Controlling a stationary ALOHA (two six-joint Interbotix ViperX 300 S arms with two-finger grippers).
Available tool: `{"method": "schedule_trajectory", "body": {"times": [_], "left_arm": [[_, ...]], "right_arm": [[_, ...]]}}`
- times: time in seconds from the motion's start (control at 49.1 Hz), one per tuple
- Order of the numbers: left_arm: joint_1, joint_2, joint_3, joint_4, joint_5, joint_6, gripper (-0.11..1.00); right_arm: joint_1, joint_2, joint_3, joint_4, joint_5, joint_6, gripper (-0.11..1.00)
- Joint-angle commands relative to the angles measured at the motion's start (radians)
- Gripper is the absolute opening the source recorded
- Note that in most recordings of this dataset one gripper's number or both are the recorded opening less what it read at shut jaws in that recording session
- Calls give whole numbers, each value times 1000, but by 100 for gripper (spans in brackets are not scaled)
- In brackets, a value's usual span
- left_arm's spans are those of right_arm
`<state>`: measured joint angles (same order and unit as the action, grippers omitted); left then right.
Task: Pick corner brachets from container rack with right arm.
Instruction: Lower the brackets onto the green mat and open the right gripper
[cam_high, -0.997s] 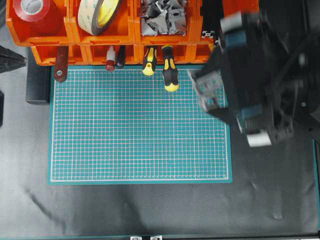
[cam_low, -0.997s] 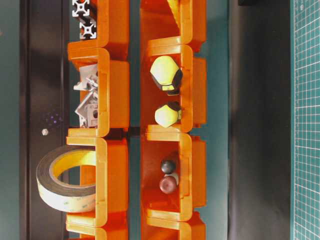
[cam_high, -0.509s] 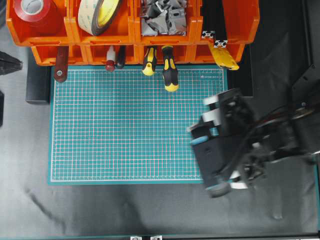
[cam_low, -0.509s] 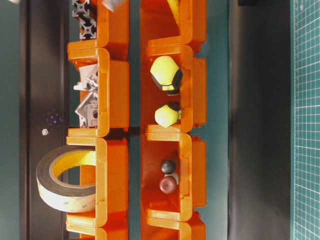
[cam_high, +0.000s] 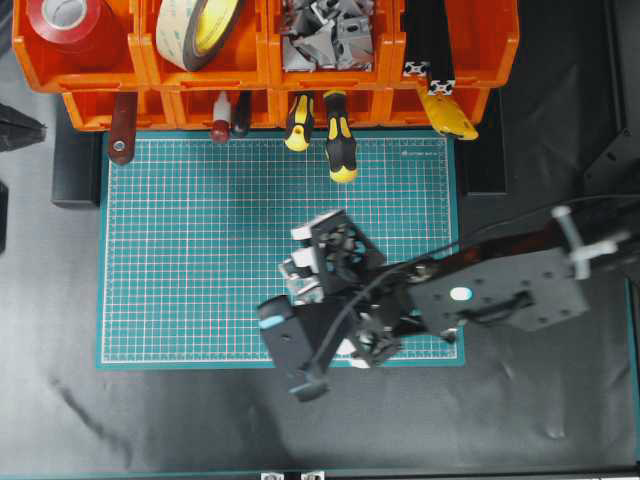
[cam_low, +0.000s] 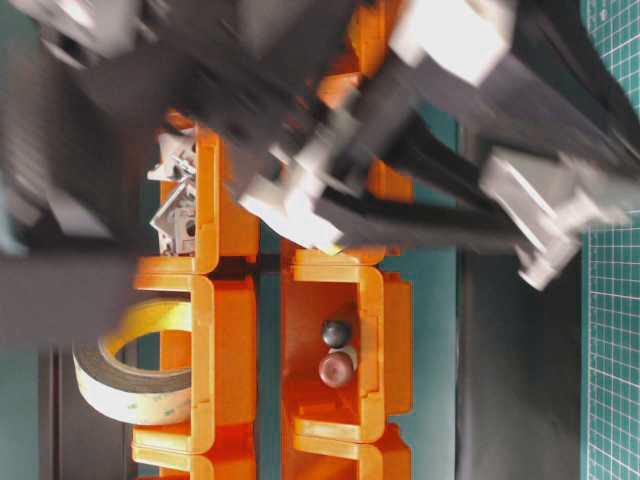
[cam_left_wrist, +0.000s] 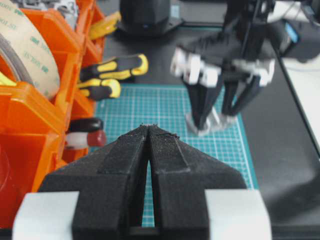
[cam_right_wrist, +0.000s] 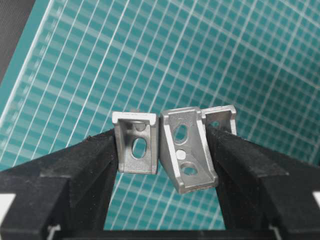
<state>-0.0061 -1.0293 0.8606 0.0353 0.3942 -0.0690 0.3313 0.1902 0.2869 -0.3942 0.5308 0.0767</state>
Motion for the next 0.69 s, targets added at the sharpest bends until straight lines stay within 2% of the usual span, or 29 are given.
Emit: {"method": "schedule_trajectory", "body": {"times": [0.0,0.305,0.672], "left_arm": [[3,9,-23,3,-15,-2,0],[3,11,-23,3,-18,-2,0],[-5,12,-23,3,-20,-2,0]], "right_arm": [[-11,15,-38,-6,-41,-2,53],[-20,37,-37,-6,-63,-25,53],[-23,58,-40,-3,-89,-9,53]]}}
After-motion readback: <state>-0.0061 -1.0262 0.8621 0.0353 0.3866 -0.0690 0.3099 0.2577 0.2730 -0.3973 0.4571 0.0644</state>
